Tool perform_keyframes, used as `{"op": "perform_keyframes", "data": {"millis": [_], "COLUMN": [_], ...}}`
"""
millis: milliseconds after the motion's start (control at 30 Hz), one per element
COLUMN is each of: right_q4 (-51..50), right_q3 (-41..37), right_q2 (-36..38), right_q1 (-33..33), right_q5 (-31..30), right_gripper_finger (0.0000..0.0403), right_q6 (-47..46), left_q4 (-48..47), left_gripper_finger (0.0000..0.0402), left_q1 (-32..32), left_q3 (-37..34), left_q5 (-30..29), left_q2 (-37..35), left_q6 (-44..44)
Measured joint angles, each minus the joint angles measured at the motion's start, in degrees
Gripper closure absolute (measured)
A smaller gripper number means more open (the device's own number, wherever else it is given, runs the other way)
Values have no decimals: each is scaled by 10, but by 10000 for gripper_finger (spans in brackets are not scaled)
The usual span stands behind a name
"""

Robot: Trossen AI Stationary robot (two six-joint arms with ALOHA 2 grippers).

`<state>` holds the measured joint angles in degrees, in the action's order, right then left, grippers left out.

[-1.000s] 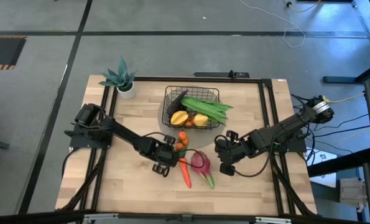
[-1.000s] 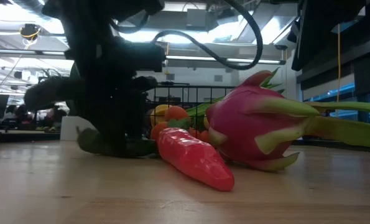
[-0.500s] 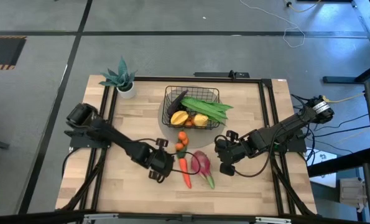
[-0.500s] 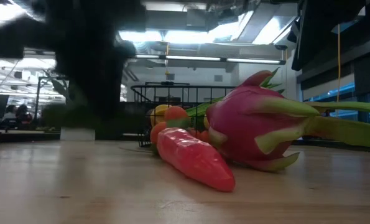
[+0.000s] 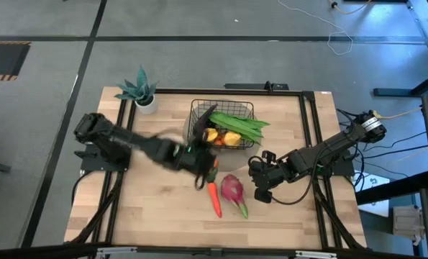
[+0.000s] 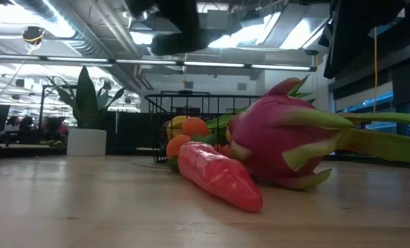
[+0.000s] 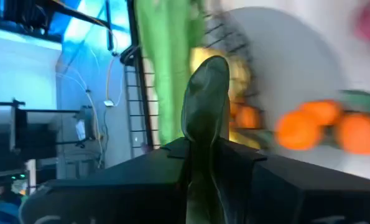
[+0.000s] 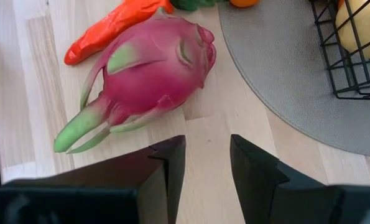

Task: Build produce basket
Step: Put the green chili pepper into the wire basket, then put the tangerine into the wire basket

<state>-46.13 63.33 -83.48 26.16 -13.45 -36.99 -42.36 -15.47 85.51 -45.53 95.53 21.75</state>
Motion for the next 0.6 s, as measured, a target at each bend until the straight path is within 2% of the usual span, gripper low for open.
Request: {"op": "perform_keyframes", "data": {"millis": [133, 267, 367, 600], "right_q4": [0, 0, -1, -1], "right_q3": [0, 0, 0, 0], "right_q2": [0, 0, 0, 0], "right_q1": [0, 0, 0, 0], "right_q5": [0, 1, 1, 1], "right_gripper_finger": [287, 287, 287, 287], "right_q6": [-1, -1, -1, -1], "left_q4": [19, 33, 33, 46], "left_gripper_finger": [364, 360, 340, 254], "left_q1": [99, 179, 204, 211], "left_q3": [24, 20, 11, 9], "left_q5": [71, 111, 145, 137], "left_q2": [0, 0, 0, 1], "left_q6": [52, 50, 38, 27]}}
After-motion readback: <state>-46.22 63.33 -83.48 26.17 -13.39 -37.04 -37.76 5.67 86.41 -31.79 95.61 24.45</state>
